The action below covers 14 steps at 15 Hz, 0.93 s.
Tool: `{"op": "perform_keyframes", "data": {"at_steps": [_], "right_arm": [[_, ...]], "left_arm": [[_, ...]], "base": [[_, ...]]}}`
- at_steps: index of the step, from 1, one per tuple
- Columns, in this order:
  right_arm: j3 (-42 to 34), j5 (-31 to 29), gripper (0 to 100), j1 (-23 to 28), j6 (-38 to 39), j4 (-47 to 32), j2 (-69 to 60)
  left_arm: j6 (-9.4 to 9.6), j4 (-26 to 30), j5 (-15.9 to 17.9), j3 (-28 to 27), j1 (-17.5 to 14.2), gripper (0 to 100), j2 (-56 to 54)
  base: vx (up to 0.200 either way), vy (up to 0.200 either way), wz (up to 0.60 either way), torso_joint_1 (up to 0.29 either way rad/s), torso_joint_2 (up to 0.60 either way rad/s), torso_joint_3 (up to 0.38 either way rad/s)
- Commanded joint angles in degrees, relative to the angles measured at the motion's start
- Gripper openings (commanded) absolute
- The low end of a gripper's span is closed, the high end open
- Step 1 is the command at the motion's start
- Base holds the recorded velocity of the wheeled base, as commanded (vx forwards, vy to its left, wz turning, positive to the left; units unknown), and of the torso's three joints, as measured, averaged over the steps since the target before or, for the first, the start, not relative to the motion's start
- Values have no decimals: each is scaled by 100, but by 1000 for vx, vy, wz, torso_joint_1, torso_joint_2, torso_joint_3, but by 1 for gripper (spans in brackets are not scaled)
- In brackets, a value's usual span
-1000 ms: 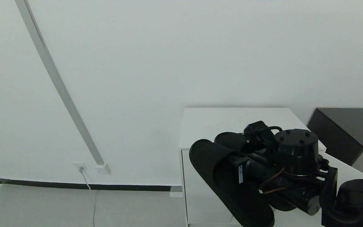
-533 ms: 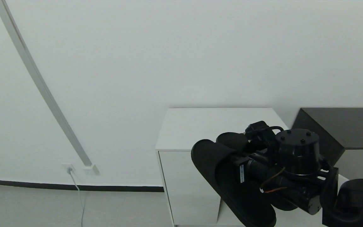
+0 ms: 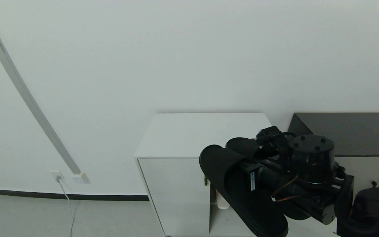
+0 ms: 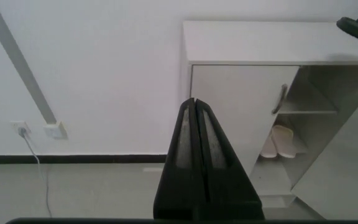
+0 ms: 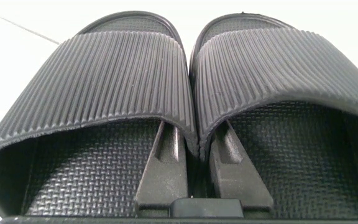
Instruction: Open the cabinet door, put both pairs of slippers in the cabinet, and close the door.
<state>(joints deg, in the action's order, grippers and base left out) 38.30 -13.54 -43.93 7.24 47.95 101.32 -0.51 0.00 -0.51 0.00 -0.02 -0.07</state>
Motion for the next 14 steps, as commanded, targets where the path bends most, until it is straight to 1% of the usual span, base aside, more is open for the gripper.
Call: {"op": "perform_keyframes", "data": {"at_steps": [1, 2, 11, 14], "right_arm": [[-42, -8, 0, -1, -3, 22, 20], [-42, -8, 0, -1, -3, 22, 20], [-95, -8, 0, 25, -3, 39, 20], [-165, -8, 0, 78, -135, 48, 20]], "left_arm": [[-2, 0, -2, 0, -6, 0, 7], [-10, 0, -2, 0, -6, 0, 7], [-28, 0, -45, 0, -6, 0, 7], [-28, 0, -45, 0, -6, 0, 7]], "base": [[0, -200, 0, 2, -2, 2], [0, -200, 0, 2, 2, 2], [0, 0, 0, 0, 0, 0], [0, 0, 0, 0, 0, 0]]}}
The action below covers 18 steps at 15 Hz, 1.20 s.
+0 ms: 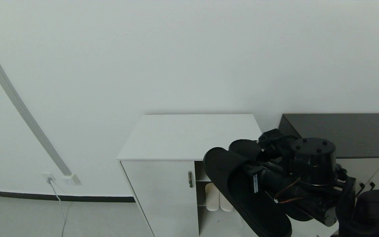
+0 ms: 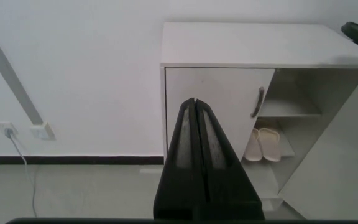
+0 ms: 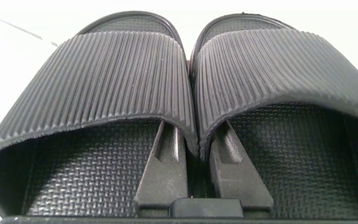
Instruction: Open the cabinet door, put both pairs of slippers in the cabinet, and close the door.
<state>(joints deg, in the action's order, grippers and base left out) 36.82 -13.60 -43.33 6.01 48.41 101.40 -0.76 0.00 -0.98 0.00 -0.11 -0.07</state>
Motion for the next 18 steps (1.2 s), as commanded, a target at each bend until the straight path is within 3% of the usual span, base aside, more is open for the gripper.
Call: {"op": "perform_keyframes", "data": {"at_steps": [1, 3, 8, 18], "right_arm": [[-25, -2, 0, 17, -12, 2, 11], [-52, -2, 0, 17, -21, 2, 20], [-87, -2, 0, 17, -91, 28, 55], [-201, -2, 0, 26, -170, 301, 99]], "left_arm": [[-4, 0, 1, 0, 2, 0, 7], [-4, 0, 1, 0, 2, 0, 7], [-4, 0, 1, 0, 2, 0, 7], [-4, 0, -8, 0, 2, 0, 7]], "base": [[0, 0, 0, 0, 0, 0], [0, 0, 0, 0, 0, 0], [-200, 0, 0, 7, 6, 2], [0, 0, 0, 0, 0, 0]]}}
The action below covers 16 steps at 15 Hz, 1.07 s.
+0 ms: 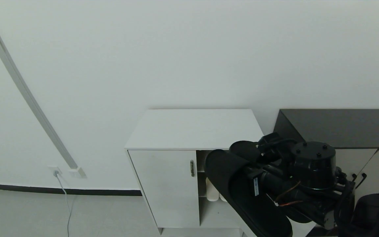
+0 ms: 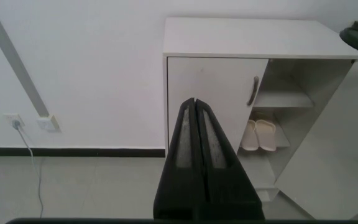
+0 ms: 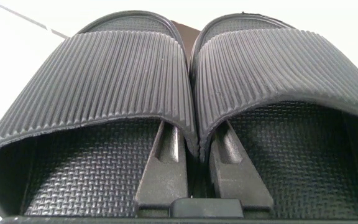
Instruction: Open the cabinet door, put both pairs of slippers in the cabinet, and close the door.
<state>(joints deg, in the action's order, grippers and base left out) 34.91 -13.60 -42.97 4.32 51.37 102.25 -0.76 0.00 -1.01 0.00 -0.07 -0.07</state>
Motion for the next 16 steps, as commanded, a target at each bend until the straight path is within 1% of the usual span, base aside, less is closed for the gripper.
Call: {"op": "perform_keyframes", "data": {"at_steps": [1, 8, 11, 16], "right_arm": [[-28, 7, 0, -18, -1, 4, 14], [-72, 7, 0, -62, -36, 13, -4], [-204, 7, 0, -71, -89, 251, 5], [-204, 7, 0, -97, -133, 295, 84]], "left_arm": [[-4, 0, -4, 0, -1, 0, 7], [-12, 0, -4, 0, 7, 0, 7], [-12, 0, -4, 0, -1, 0, 7], [-12, 0, -4, 0, -1, 0, 7]], "base": [[0, 0, 0, 0, 0, 0], [0, 0, 0, -144, 304, 161], [0, 0, 0, -159, 344, 189], [0, 0, 0, -161, 366, 203]]}}
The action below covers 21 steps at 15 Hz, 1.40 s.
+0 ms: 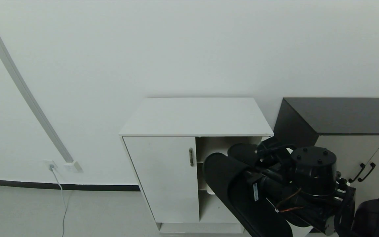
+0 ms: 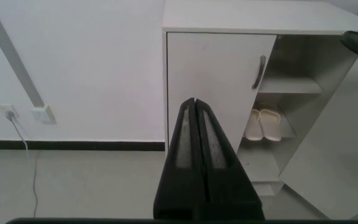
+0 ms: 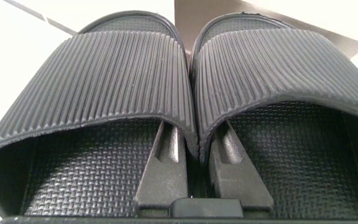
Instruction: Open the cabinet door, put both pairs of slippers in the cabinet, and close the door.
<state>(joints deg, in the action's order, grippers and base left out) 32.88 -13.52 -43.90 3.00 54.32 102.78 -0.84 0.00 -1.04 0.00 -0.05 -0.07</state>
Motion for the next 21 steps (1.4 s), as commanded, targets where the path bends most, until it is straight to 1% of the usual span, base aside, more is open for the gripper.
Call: {"op": "perform_keyframes", "data": {"at_steps": [1, 6, 15, 21], "right_arm": [[-1, -2, 0, -13, -1, 0, 40], [-1, -2, 0, -13, -19, 0, 40], [-9, -2, 0, -22, -27, 0, 40], [-9, -2, 0, -22, -27, 0, 40]], "left_arm": [[-4, 0, -2, 0, -4, 0, 7], [5, 0, -2, 0, -4, 0, 7], [-4, 0, -2, 0, -4, 0, 7], [-4, 0, -2, 0, 5, 0, 7]], "base": [[0, 0, 0, -168, 393, 207], [0, 0, 0, -193, 455, 263], [0, 0, 0, -216, 534, 324], [0, 0, 0, -167, 500, 324]]}}
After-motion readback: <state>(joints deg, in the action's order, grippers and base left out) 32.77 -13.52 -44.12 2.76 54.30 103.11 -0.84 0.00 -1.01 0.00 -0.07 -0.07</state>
